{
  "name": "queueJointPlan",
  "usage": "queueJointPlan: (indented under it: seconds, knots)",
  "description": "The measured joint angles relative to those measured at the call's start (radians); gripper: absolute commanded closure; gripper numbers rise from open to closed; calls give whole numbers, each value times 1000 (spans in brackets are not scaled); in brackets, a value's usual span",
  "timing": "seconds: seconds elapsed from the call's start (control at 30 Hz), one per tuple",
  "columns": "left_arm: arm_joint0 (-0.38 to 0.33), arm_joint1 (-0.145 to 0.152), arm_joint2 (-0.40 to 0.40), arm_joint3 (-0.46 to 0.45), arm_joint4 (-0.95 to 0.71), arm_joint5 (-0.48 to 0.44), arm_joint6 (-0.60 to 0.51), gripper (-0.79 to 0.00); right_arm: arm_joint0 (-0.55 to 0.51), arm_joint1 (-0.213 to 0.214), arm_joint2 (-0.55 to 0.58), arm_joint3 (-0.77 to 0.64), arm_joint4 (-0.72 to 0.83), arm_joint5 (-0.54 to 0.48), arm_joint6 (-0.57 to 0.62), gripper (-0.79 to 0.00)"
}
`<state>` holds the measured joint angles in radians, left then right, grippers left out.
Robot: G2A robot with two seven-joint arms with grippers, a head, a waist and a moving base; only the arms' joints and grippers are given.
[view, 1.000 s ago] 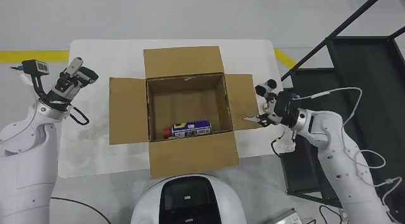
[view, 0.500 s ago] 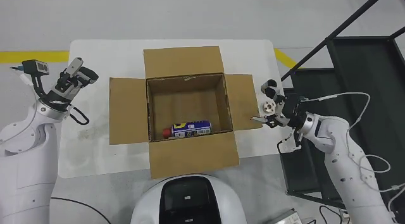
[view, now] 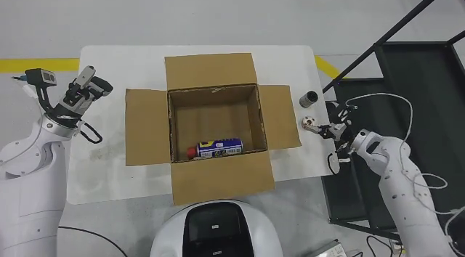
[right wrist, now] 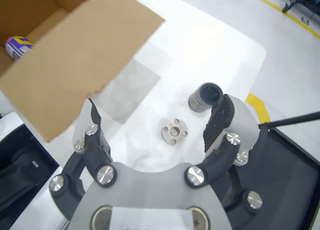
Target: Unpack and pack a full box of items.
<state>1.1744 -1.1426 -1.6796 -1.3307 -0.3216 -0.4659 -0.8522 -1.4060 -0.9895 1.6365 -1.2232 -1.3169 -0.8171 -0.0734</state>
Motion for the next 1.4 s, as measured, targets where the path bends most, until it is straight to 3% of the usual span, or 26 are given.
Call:
queueJointPlan:
  seconds: [0.27,0.57,0.67,1.0,1.27,1.3,1.33,1.4]
  knots:
    - [0,0,0,0,0,0,0,-785,127,-14,-107,203,-104,88,0,-785]
    - [0,0,0,0,0,0,0,-785,251,-37,-205,377,-120,115,16,-785]
    - [0,0,0,0,0,0,0,-785,280,-44,-224,423,-109,127,13,-730]
    - [0,0,0,0,0,0,0,-785,328,-58,-283,505,-133,157,-13,-748]
    - [0,0,0,0,0,0,0,-785,360,-68,-312,552,-121,153,-17,-622]
    - [0,0,0,0,0,0,0,-785,364,-69,-315,556,-118,149,-17,-566]
    - [0,0,0,0,0,0,0,-785,368,-70,-318,559,-117,148,-17,-372]
    - [0,0,0,0,0,0,0,-785,376,-72,-326,568,-114,149,-16,-240]
